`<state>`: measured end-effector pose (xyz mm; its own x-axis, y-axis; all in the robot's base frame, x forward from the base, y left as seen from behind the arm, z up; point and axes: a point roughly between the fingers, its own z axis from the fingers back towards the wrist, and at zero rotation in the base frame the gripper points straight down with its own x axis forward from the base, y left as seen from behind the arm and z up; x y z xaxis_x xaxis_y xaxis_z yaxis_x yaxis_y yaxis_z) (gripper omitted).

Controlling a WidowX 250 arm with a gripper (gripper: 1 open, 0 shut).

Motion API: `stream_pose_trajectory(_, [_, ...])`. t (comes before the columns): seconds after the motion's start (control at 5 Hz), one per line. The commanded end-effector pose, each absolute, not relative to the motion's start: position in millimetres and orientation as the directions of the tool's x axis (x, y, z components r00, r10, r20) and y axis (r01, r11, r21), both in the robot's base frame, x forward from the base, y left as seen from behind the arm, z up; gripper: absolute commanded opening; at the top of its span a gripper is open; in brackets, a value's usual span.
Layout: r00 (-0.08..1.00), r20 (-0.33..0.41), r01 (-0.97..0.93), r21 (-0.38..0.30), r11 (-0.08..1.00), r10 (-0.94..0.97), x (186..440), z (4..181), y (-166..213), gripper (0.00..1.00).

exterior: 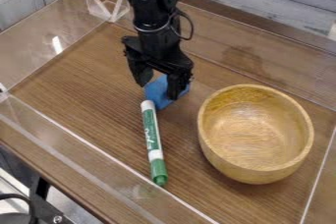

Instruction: Remove the blue block from inside the brown bowl and put it on the table

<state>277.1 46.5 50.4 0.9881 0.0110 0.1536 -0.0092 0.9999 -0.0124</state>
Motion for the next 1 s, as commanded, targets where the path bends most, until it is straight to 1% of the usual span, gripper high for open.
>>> stream_pose_trajectory(0.0, [0.982,0.190,-0.001,-0.007,1.000,0.002,281.4,56.8,45.4,1.00])
stream_pose_trajectory(0.4, [0.978,0.206,0.007,-0.028,1.000,-0.001,289.3,86.3,46.1,1.00])
stream_pose_trajectory(0.6, [0.971,0.237,0.008,-0.032,0.999,0.000,291.8,110.1,47.0,1.00])
stream_pose_trajectory(0.8, [0.970,0.244,0.017,-0.031,0.999,-0.009,296.3,122.2,52.2,1.00])
